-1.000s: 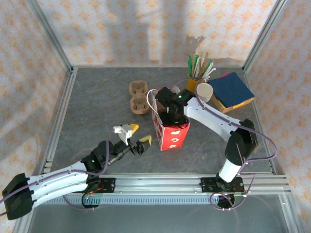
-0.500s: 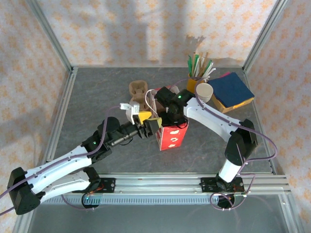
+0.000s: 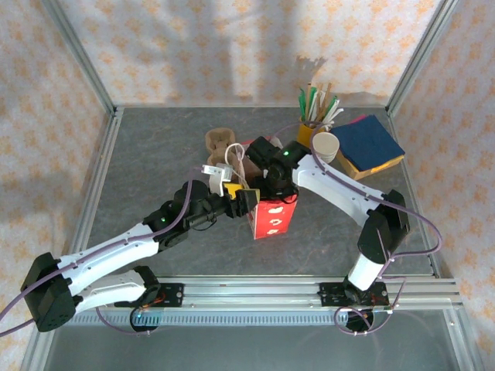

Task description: Pack the takeout coffee

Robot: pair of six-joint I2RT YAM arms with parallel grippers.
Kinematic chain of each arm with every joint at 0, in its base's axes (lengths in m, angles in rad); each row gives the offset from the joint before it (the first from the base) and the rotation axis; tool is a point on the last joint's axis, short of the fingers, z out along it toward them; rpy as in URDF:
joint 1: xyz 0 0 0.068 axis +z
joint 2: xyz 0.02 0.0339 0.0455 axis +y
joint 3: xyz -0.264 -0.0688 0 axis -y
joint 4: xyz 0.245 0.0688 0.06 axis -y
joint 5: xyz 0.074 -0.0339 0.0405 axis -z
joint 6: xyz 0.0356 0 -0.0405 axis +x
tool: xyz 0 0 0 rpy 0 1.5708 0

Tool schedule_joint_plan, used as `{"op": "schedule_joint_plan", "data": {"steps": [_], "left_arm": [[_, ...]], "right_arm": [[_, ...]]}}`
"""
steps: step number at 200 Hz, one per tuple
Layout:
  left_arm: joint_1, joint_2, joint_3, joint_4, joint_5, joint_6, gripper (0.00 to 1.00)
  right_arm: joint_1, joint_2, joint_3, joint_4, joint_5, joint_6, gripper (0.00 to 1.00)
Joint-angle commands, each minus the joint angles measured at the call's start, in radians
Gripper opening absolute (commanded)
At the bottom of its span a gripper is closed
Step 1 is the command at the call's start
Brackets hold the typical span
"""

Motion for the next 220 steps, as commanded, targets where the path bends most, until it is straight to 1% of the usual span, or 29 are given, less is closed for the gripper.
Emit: {"op": "schedule_joint_plan", "data": {"steps": [1, 78, 177, 220], "left_arm": [[0.011, -0.003, 0.025, -0.054, -0.02, 0.01, 0.77], [0.018, -0.004, 0.026, -0.062, -0.013, 0.024, 0.76], [0.021, -0.02, 0.03, -0.069, -0.011, 0.033, 0.77], [0.021, -0.034, 0.031, -0.075, -0.01, 0.044, 0.77]], "right_arm": [[0.005, 0.009, 0.061, -0.023, 0.022, 0.007, 0.67], [0.005, 0.031, 0.098, -0.031, 0.011, 0.0, 0.67], [0.002, 0.037, 0.04, -0.022, 0.034, -0.004, 0.67], [-0.004, 0.04, 0.014, -0.008, 0.022, -0.011, 0.67]]}}
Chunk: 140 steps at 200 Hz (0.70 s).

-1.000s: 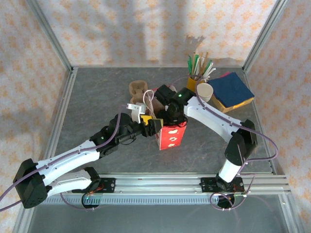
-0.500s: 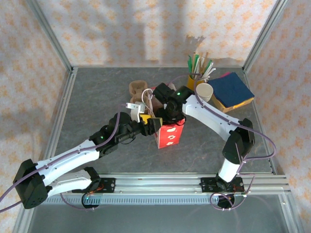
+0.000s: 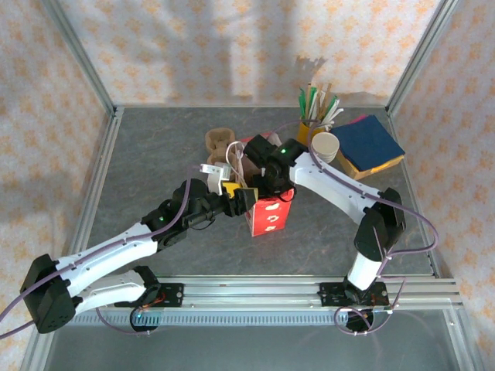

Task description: Pack the takeout coffee

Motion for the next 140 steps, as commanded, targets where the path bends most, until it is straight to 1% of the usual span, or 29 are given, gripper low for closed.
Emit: {"op": "schedule_joint_plan", "data": {"steps": [1, 68, 140], "left_arm": [[0.007, -0.023, 0.021, -0.044, -0.01, 0.034, 0.77], [0.007, -0.044, 0.011, -0.035, 0.002, 0.049, 0.76], [0.007, -0.042, 0.007, -0.03, 0.0, 0.051, 0.77]], "right_arm": [[-0.005, 0.009, -0.014, 0.009, 0.019, -0.011, 0.67], [-0.007, 0.035, -0.05, 0.026, -0.008, -0.026, 0.67], [-0.008, 0.049, -0.08, 0.046, -0.004, -0.035, 0.67]]}}
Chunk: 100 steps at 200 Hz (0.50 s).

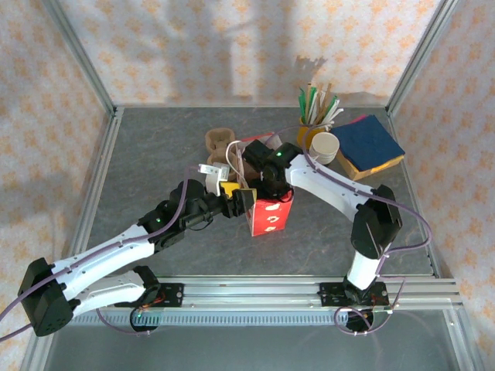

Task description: Pack the takeout coffee

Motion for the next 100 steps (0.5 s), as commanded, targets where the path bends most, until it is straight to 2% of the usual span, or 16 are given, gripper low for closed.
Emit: {"op": "schedule_joint_plan", "data": {"steps": [1, 100], "left_arm": [[0.007, -0.013, 0.007, -0.014, -0.001, 0.021, 0.76], [0.008, 0.004, 0.01, -0.024, -0.015, 0.033, 0.76]], "right_arm": [[-0.007, 0.021, -0.033, 0.012, 0.006, -0.017, 0.67], [-0.006, 0.017, -0.035, 0.039, -0.005, -0.037, 0.79]]}}
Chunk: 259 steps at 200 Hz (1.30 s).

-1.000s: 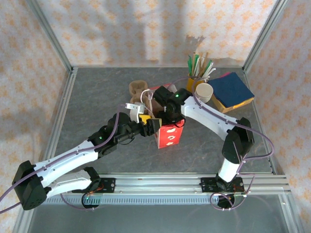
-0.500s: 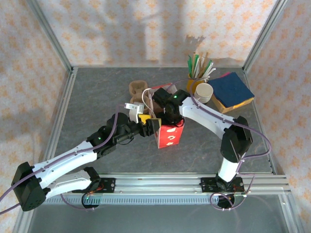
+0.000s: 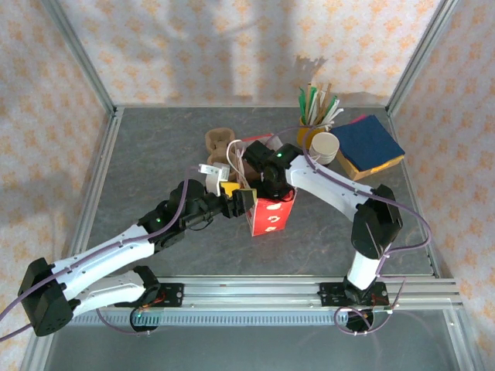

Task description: Pack the takeout coffee

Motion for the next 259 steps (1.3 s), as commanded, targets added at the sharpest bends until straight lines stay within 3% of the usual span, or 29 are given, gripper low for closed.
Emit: {"op": "schedule_joint_plan", "data": {"steps": [1, 92, 259], "left_arm": [[0.008, 0.005, 0.011, -0.024, -0.014, 0.02, 0.76], [0.009, 0.033, 0.035, -0.043, -0.028, 0.04, 0.76], [0.008, 0.038, 0.048, -0.051, -0.031, 0.04, 0.76]], "right_arm": [[-0.001, 0.018, -0.015, 0.021, -0.005, -0.021, 0.8], [0.002, -0.036, 0.035, -0.021, 0.028, -0.028, 1.0], [0.002, -0.062, 0.105, -0.042, 0.026, -0.008, 1.0]]}}
